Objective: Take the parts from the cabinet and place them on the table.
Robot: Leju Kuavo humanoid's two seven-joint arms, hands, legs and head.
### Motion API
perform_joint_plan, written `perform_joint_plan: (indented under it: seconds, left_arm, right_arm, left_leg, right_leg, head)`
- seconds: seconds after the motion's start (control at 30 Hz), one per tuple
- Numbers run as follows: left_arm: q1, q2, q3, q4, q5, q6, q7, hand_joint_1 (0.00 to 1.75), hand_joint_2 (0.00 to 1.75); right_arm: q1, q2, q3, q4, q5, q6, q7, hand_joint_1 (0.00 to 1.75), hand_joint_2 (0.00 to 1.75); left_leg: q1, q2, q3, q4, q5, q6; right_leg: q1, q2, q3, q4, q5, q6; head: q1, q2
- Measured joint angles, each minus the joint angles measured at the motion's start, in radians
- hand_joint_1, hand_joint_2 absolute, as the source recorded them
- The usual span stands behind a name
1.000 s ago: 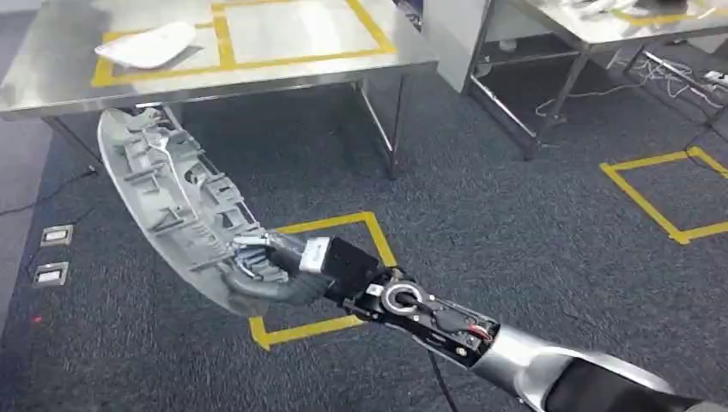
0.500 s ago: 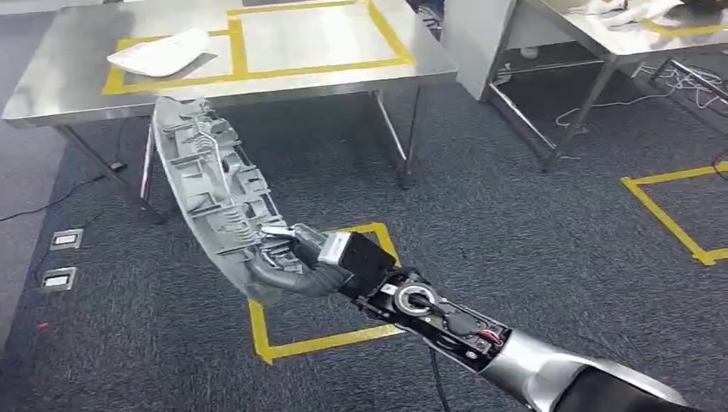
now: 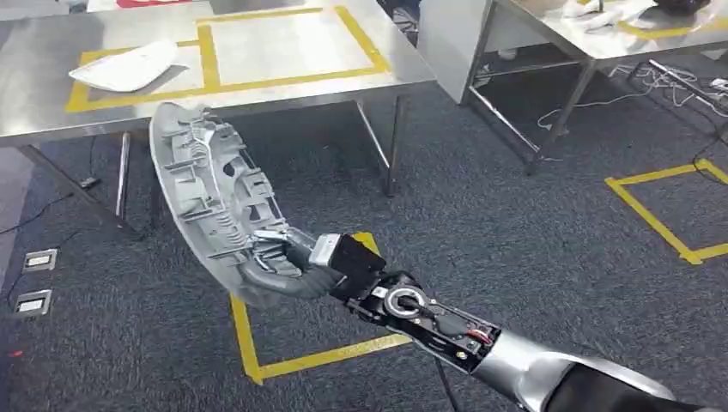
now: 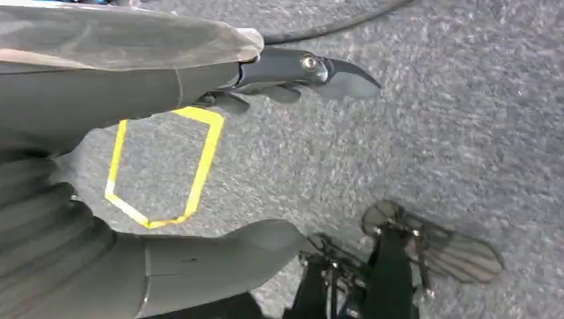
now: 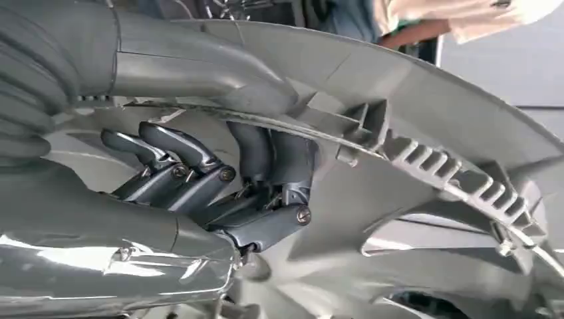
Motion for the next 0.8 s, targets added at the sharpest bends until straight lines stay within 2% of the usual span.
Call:
perform_joint_plan:
  seconds: [0.03, 0.07, 0.1, 0.13, 0.17, 0.2, 0.23, 0.27, 0.3, 0.37, 0.4, 0.43, 0.47, 0.5, 0.53, 0.57, 0.6, 0.63, 0.7, 0.73, 0.77, 0.8]
  left_arm:
    - [0.0, -0.001, 0.0, 0.0, 0.002, 0.001, 0.002, 0.0, 1.75]
    - [0.003, -0.003, 0.0, 0.0, 0.002, 0.003, 0.003, 0.0, 1.75]
    - [0.002, -0.003, 0.0, 0.0, 0.002, 0.005, 0.003, 0.0, 1.75]
    - [0.001, -0.002, 0.0, 0.0, 0.002, 0.006, 0.003, 0.0, 1.75]
    - [0.0, -0.002, 0.0, 0.0, 0.002, 0.006, 0.003, 0.0, 1.75]
    - [-0.001, -0.002, 0.0, 0.0, 0.0, 0.006, 0.002, 0.0, 1.75]
    - [0.0, -0.002, 0.0, 0.0, 0.0, 0.005, 0.001, 0.0, 1.75]
    - [0.002, -0.002, 0.0, 0.0, 0.0, 0.004, 0.001, 0.0, 1.75]
    - [0.003, -0.003, 0.0, 0.0, 0.0, 0.003, 0.0, 0.0, 1.75]
    - [0.003, -0.005, 0.0, 0.0, 0.0, 0.003, -0.002, 0.0, 1.75]
    - [0.001, -0.006, 0.0, 0.0, 0.0, 0.003, -0.002, 0.0, 1.75]
    - [-0.002, -0.006, 0.0, 0.0, 0.0, 0.003, -0.002, 0.0, 1.75]
    - [-0.004, -0.005, 0.0, 0.0, 0.0, 0.002, -0.002, 0.0, 1.75]
    - [-0.003, -0.006, 0.0, 0.0, 0.0, 0.0, -0.002, 0.0, 1.75]
    - [-0.003, -0.005, 0.0, 0.0, -0.002, -0.002, -0.003, 0.0, 1.75]
    - [-0.003, -0.003, 0.0, 0.0, -0.002, -0.003, -0.003, 0.0, 1.75]
    - [-0.004, -0.004, 0.0, 0.0, -0.003, -0.003, -0.004, 0.0, 1.75]
    - [-0.005, -0.005, 0.0, 0.0, -0.004, -0.004, -0.004, 0.0, 1.75]
    - [-0.003, -0.005, 0.0, 0.0, -0.005, -0.004, -0.004, 0.0, 1.75]
    - [-0.002, -0.005, 0.0, 0.0, -0.005, -0.004, -0.004, 0.0, 1.75]
    - [-0.001, -0.005, 0.0, 0.0, -0.005, -0.004, -0.004, 0.0, 1.75]
    - [0.001, -0.004, 0.0, 0.0, -0.005, -0.004, -0.004, 0.0, 1.75]
  right_arm:
    - [-0.001, 0.0, 0.0, 0.0, 0.001, 0.0, 0.001, 1.75, 1.75]
    - [0.0, 0.0, -0.001, 0.001, 0.002, 0.0, 0.002, 1.75, 1.75]
    - [-0.002, 0.0, -0.002, 0.001, 0.002, 0.0, 0.002, 1.75, 1.75]
    - [-0.002, 0.0, -0.003, 0.001, 0.003, 0.0, 0.001, 1.75, 1.75]
    - [-0.001, 0.0, -0.003, 0.002, 0.004, 0.0, 0.001, 1.75, 1.75]
    - [0.0, 0.0, -0.003, 0.002, 0.004, 0.0, 0.001, 1.75, 1.75]
    - [0.0, 0.0, -0.003, 0.003, 0.004, 0.0, 0.002, 1.75, 1.75]
    - [0.002, 0.0, -0.003, 0.005, 0.004, 0.0, 0.003, 1.75, 1.75]
    - [0.003, 0.0, -0.003, 0.005, 0.004, 0.0, 0.003, 1.75, 1.75]
    - [0.003, 0.0, -0.005, 0.005, 0.004, 0.0, 0.002, 1.75, 1.75]
    - [0.003, 0.0, -0.006, 0.005, 0.004, 0.0, 0.001, 1.75, 1.75]
    - [0.0, 0.0, -0.006, 0.005, 0.004, 0.0, 0.002, 1.75, 1.75]
    - [0.0, 0.0, -0.006, 0.003, 0.004, 0.0, 0.001, 1.75, 1.75]
    - [0.0, 0.0, -0.007, 0.003, 0.004, 0.0, 0.002, 1.75, 1.75]
    - [0.001, 0.0, -0.007, 0.002, 0.004, -0.003, 0.005, 1.75, 1.75]
    - [0.002, 0.001, -0.007, 0.002, 0.005, -0.003, 0.006, 1.75, 1.75]
    - [0.002, 0.001, -0.007, 0.002, 0.005, -0.005, 0.006, 1.75, 1.75]
    - [-0.001, 0.001, -0.008, 0.002, 0.005, -0.006, 0.006, 1.75, 1.75]
    - [0.0, 0.001, -0.008, 0.002, 0.005, -0.006, 0.005, 1.75, 1.75]
    - [0.001, 0.001, -0.008, 0.002, 0.006, -0.006, 0.006, 1.75, 1.75]
    - [0.003, 0.001, -0.008, 0.002, 0.005, -0.006, 0.007, 1.75, 1.75]
    - [0.005, 0.001, -0.008, 0.002, 0.005, -0.007, 0.01, 1.75, 1.75]
  left_leg:
    - [0.007, -0.001, 0.015, -0.005, -0.002, 0.006]
    - [0.009, 0.0, 0.027, -0.013, -0.005, 0.006]
    - [0.01, 0.0, 0.035, -0.013, -0.011, 0.014]
    - [0.011, 0.0, 0.039, -0.013, -0.016, 0.015]
    - [0.01, 0.0, 0.044, -0.013, -0.023, 0.015]
    - [0.01, 0.0, 0.051, -0.013, -0.029, 0.014]
    - [0.011, -0.001, 0.061, -0.013, -0.038, 0.013]
    - [0.011, -0.002, 0.074, -0.012, -0.047, 0.011]
    - [0.011, -0.002, 0.089, -0.012, -0.056, 0.009]
    - [0.011, -0.003, 0.113, -0.012, -0.073, 0.003]
    - [0.01, -0.002, 0.118, -0.01, -0.079, -0.002]
    - [0.009, -0.004, 0.111, -0.01, -0.081, -0.007]
    - [0.01, -0.004, 0.108, -0.014, -0.084, -0.013]
    - [0.006, -0.003, 0.114, -0.002, -0.08, -0.019]
    - [0.007, -0.003, 0.122, -0.007, -0.083, -0.024]
    - [0.01, -0.001, 0.117, 0.005, -0.093, -0.027]
    - [0.011, 0.001, 0.093, 0.055, -0.101, -0.03]
    - [0.012, 0.001, 0.044, 0.139, -0.123, -0.035]
    - [0.013, 0.001, -0.063, 0.301, -0.187, -0.043]
    - [0.014, 0.001, -0.095, 0.334, -0.198, -0.046]
    - [0.015, 0.001, -0.104, 0.32, -0.185, -0.048]
    - [0.017, 0.001, -0.09, 0.256, -0.143, -0.048]
  right_leg:
    - [0.005, 0.001, 0.005, 0.001, -0.005, 0.004]
    - [0.002, -0.006, -0.011, 0.031, -0.012, 0.009]
    - [0.001, -0.01, -0.045, 0.101, -0.023, 0.013]
    - [-0.003, -0.011, -0.091, 0.179, -0.046, 0.018]
    - [-0.007, -0.011, -0.141, 0.256, -0.084, 0.021]
    - [-0.008, -0.011, -0.177, 0.306, -0.116, 0.024]
    - [-0.01, -0.012, -0.203, 0.326, -0.127, 0.026]
    - [-0.012, -0.013, -0.204, 0.297, -0.104, 0.028]
    - [-0.013, -0.014, -0.186, 0.229, -0.052, 0.027]
    - [-0.013, -0.016, -0.133, 0.052, 0.083, 0.021]
    - [-0.01, -0.016, -0.128, 0.016, 0.092, 0.018]
    - [-0.004, -0.016, -0.125, 0.001, 0.061, 0.01]
    - [-0.003, -0.014, -0.113, 0.004, 0.078, -0.001]
    - [-0.003, -0.013, -0.117, -0.001, 0.079, -0.008]
    - [-0.005, -0.011, -0.103, -0.003, 0.083, -0.015]
    - [-0.011, -0.012, -0.088, -0.013, 0.084, -0.018]
    - [-0.011, -0.012, -0.08, -0.014, 0.082, -0.022]
    - [-0.011, -0.013, -0.077, -0.014, 0.078, -0.027]
    - [-0.011, -0.014, -0.067, -0.014, 0.065, -0.029]
    - [-0.011, -0.013, -0.06, -0.014, 0.059, -0.029]
    - [-0.011, -0.01, -0.051, -0.014, 0.051, -0.028]
    - [-0.011, -0.008, -0.038, -0.014, 0.042, -0.027]
  head:
    - [0.004, 0.0]
    - [0.008, 0.0]
    - [0.012, 0.0]
    - [0.016, 0.0]
    - [0.018, 0.0]
    - [0.019, 0.0]
    - [0.024, 0.0]
    - [0.028, 0.0]
    - [0.031, 0.0]
    - [0.038, 0.0]
    - [0.034, 0.0]
    - [0.032, 0.0]
    - [0.032, 0.0]
    - [0.031, 0.0]
    - [0.027, 0.0]
    - [0.028, 0.0]
    - [0.019, 0.0]
    - [0.013, 0.0]
    - [0.009, 0.0]
    - [0.006, 0.0]
    - [0.005, 0.0]
    - [0.004, 0.0]
